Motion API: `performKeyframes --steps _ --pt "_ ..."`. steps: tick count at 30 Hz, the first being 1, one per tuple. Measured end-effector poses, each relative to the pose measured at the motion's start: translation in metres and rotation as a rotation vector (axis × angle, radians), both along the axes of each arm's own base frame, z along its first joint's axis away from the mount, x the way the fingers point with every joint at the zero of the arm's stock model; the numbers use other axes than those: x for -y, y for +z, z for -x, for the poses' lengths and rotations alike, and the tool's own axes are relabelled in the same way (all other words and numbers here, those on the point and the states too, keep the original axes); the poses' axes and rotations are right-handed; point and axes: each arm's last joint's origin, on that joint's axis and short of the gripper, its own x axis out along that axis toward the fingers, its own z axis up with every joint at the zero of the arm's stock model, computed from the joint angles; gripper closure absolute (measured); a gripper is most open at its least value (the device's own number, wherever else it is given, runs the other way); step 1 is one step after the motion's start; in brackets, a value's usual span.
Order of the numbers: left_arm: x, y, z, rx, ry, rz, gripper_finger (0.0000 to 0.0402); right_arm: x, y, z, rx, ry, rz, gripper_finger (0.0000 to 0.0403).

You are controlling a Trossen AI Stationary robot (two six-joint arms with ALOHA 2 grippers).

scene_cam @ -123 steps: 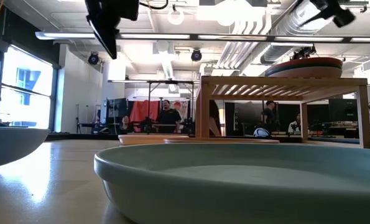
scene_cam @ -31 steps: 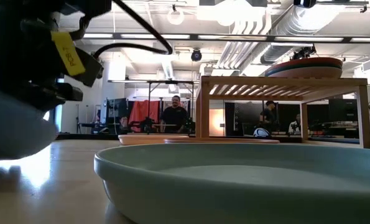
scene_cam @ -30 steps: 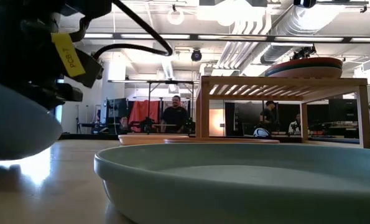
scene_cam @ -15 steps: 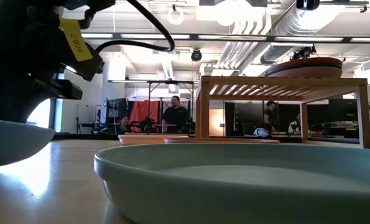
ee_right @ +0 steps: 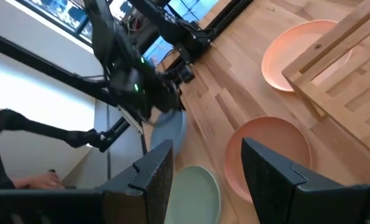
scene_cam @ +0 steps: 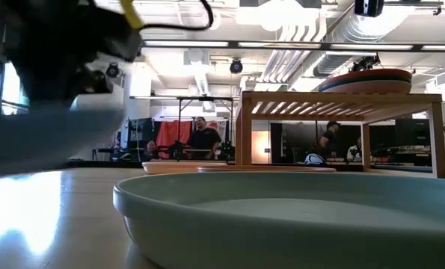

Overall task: Place and stack plates onto a shelf
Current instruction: Stack the blue plate on top of the orange plate on the shelf

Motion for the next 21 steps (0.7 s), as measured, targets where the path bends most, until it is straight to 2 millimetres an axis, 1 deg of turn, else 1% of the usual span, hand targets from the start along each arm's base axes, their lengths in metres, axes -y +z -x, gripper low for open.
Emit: performKeyframes --steps 4,10,14,21 --pt "-0.016 0.022 0.005 0.08 0.086 -0.002 0.0401 0.002 -0.003 -0.006 -0.017 0.019 0.006 0.0234" --pt "-0.038 0.065 0.011 0.262 0.181 -0.054 0.0401 0.004 -0.006 -0.021 -0.019 0.064 0.059 0.0234" --pt "-0.054 0.09 0.012 0.365 0.242 -0.092 0.0401 0.005 -0.005 -0.035 0.03 0.086 0.098 0.0234" --pt "-0.085 0.123 0.01 0.482 0.301 -0.171 0.0401 0.008 0.004 -0.064 0.205 0.119 0.224 0.0234"
